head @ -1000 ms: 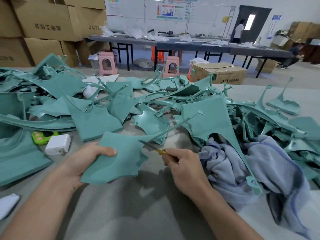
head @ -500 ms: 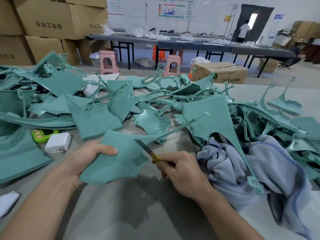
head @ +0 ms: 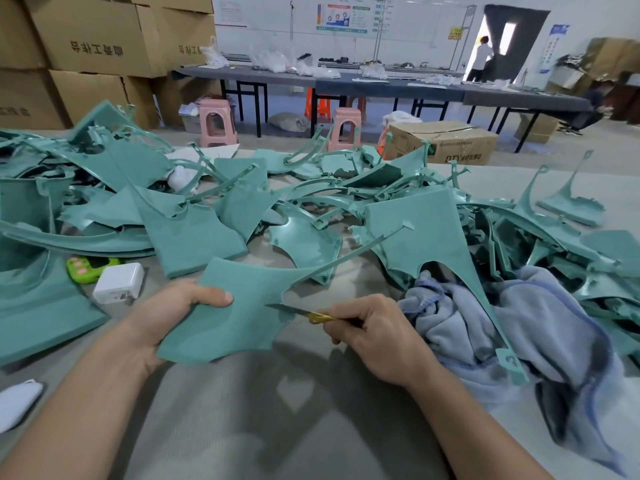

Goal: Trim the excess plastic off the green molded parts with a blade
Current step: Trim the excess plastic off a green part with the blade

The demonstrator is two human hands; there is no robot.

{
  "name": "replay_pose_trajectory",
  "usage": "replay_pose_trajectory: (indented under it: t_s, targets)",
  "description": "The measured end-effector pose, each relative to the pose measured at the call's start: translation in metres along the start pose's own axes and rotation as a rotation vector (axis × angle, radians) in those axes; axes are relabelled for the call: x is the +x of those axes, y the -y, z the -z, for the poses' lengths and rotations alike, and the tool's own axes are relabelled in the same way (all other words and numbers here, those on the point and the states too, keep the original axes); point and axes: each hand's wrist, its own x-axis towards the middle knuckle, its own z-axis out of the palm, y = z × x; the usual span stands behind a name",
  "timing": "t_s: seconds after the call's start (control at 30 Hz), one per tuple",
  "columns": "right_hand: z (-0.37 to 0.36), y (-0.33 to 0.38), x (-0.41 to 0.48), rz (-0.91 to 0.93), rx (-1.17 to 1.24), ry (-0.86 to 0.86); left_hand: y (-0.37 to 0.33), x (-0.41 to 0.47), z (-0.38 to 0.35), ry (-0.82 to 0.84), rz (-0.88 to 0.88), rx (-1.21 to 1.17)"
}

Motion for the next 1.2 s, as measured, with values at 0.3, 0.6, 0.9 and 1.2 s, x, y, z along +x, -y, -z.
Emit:
replay_pose_trajectory:
  t_s: [0.3,0.6,0.9,1.2]
  targets:
    - [-0.002,0.001,0.000,-0.002,-0.070,0.044,0.000,-0.001,-0.003,0.045,0.012,0.047]
    - [-0.005,0.006,0.000,0.016,-0.067,0.026,0.000,0.000,-0.006,0.005,0.009,0.027]
    - [-0.017,0.009,-0.005,-0.027,0.005,-0.177,0.001,0.003,-0.004,-0.108,-0.083,-0.165]
    - [-0.019,0.015,-0.006,-0.055,0.057,-0.306,0.001,0.003,-0.009,-0.125,-0.102,-0.178]
